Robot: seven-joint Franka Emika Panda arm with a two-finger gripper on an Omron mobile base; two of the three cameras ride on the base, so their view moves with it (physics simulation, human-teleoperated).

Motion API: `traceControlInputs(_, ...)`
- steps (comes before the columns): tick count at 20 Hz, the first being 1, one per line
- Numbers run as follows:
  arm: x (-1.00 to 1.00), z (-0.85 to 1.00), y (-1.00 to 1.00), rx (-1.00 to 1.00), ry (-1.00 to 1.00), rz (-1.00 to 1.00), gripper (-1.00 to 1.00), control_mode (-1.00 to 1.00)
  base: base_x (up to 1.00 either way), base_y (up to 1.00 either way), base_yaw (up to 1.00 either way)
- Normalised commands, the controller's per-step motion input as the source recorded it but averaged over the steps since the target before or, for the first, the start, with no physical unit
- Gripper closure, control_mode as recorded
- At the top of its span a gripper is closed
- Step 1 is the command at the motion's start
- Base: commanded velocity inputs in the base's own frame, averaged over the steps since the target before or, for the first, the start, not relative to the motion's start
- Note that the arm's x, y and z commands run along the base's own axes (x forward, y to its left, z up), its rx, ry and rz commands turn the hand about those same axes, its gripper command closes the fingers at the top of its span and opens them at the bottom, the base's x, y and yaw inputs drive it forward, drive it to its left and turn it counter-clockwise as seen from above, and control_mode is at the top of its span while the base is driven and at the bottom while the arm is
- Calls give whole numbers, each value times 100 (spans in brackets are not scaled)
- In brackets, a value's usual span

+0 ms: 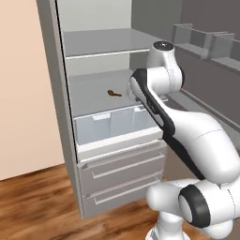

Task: Take the cheese, chicken drumstick, and squash from the fridge and place them on the plate on the dining counter to create an appetizer plate.

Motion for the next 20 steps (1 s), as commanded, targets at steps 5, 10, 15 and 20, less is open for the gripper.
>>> traceControlInputs(5,0,0,0,0,0,0,-100,100,98,0,6)
traceControlInputs(10,-1,-11,-4,1,0,1,-100,-100,28,-4,3)
traceControlInputs(15,13,-60,-29,5,-4,3,-100,-100,0,0,0)
traceControlInputs(20,92,-58,-17,3,0,1,-100,-100,0,0,0)
